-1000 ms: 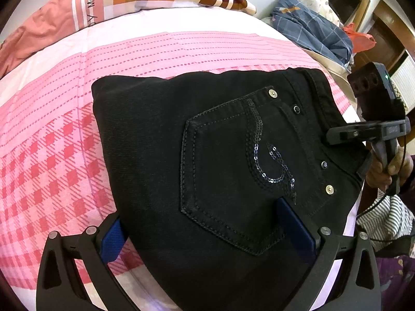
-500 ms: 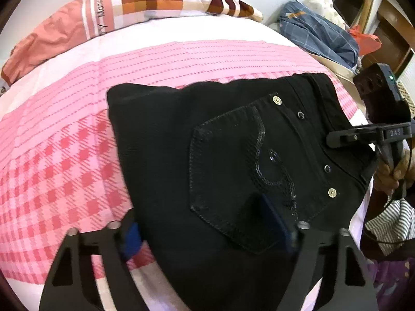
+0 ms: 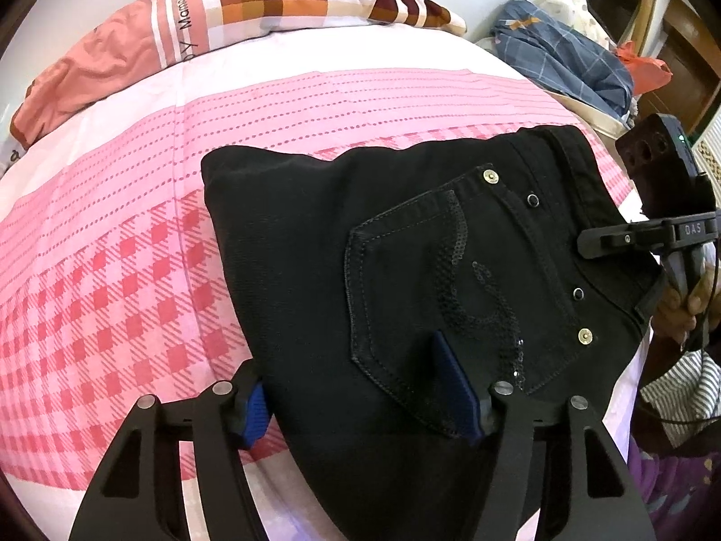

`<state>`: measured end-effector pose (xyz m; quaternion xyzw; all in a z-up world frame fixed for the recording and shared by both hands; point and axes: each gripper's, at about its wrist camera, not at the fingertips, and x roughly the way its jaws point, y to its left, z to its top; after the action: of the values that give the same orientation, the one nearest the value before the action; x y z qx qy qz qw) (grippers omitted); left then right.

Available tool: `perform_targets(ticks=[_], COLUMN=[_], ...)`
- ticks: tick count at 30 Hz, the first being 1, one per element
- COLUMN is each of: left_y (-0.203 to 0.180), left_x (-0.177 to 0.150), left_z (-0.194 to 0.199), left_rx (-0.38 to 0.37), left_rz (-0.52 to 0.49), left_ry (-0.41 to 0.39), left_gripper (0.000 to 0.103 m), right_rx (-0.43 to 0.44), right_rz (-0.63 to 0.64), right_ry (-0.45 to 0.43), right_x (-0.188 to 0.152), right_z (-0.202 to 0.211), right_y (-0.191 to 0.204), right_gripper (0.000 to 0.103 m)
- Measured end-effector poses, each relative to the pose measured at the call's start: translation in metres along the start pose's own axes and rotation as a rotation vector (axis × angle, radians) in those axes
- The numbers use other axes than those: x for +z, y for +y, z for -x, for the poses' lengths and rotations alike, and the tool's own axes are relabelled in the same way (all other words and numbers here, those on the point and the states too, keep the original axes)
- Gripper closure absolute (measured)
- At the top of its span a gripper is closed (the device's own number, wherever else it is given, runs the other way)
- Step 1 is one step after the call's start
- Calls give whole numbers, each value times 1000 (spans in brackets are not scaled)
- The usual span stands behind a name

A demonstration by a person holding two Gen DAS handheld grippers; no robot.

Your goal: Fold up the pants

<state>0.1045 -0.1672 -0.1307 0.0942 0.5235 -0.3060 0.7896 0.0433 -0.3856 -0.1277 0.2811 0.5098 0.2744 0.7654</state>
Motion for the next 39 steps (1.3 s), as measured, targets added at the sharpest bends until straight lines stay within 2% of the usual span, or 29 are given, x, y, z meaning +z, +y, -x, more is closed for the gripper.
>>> perform_targets(ticks=[6, 13, 16, 21, 24, 34, 39], left_y=[3, -1, -4, -5, -2, -4, -5], left_x=[2, 2, 2, 0, 0, 2, 3], left_z=[-4, -4, -3, 5, 8, 14, 15], left_rx=[-14, 1, 16, 52, 49, 53, 52], left_rz=[20, 16, 8, 0, 4, 9, 8], left_ry=[8, -6, -21, -66, -68, -72, -74], left_gripper=[31, 30, 34, 54, 59, 64, 66], right_rx=[12, 2, -4, 2, 25, 102, 92], right_rz=[4, 16, 19, 21, 6, -48, -46], right_ry=[-4, -13, -21, -39, -52, -103, -106], right_x=[-1, -2, -5, -6, -5, -9, -11], right_z=[-1, 1, 0, 0, 2, 8, 6], right_y=[3, 4, 6, 8, 7, 2, 0], right_gripper=[55, 57, 59, 63, 66, 67, 67])
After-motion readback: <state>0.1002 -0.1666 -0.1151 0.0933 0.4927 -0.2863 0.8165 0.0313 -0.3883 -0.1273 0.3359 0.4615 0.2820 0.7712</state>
